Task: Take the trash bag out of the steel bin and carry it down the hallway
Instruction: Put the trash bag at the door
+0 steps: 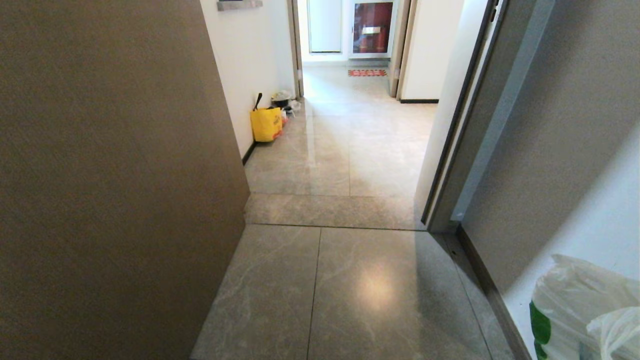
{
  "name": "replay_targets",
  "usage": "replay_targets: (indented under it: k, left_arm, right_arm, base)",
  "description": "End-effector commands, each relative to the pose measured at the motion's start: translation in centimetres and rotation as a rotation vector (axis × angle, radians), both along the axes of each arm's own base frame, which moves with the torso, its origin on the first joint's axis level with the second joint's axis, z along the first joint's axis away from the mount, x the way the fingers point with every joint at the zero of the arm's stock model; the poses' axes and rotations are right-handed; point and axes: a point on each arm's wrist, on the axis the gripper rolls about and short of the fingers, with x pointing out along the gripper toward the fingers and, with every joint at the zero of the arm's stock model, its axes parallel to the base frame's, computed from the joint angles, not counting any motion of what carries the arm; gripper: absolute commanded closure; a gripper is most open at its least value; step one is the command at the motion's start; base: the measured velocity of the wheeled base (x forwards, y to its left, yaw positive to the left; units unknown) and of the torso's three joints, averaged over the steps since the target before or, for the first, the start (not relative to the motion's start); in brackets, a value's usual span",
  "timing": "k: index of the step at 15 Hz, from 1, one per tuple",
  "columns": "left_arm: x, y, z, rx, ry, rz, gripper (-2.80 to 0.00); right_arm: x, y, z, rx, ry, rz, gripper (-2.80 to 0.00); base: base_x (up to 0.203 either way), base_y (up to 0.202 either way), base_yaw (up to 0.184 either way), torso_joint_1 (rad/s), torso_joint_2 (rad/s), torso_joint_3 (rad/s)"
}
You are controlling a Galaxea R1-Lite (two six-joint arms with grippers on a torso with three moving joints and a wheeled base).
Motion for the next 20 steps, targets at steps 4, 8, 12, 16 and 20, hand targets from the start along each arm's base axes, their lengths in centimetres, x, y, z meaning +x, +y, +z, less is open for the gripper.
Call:
replay_targets:
  k: [4,8,12,16,20]
  left_arm:
    - [0.0,0.0,0.0,-0.001,0.0,0.0,0.0]
    - [0.0,0.0,0.0,-0.001,0.0,0.0,0.0]
    - [0.0,0.0,0.0,-0.001,0.0,0.0,0.0]
    - [0.0,0.0,0.0,-0.001,0.0,0.0,0.0]
    - [0.0,0.0,0.0,-0.001,0.0,0.0,0.0]
  right_arm:
    - [0.01,0.0,0.01,0.0,0.001,0.0,0.0]
    - [0.01,0.0,0.01,0.0,0.001,0.0,0.0]
    - [0.01,0.0,0.01,0.0,0.001,0.0,0.0]
    - [0.01,0.0,0.01,0.0,0.001,0.0,0.0]
    - [0.01,0.0,0.01,0.0,0.001,0.0,0.0]
  base:
    - [0.192,0.0,0.002,0.002,0.0,-0.001]
    - [0.191,0.0,0.001,0.003,0.0,0.002]
    - [0.193,0.0,0.002,0.001,0.0,0.004]
    - [0.192,0.0,0.0,0.0,0.0,0.003]
    - [0.193,0.0,0.0,0.001,0.0,0.002]
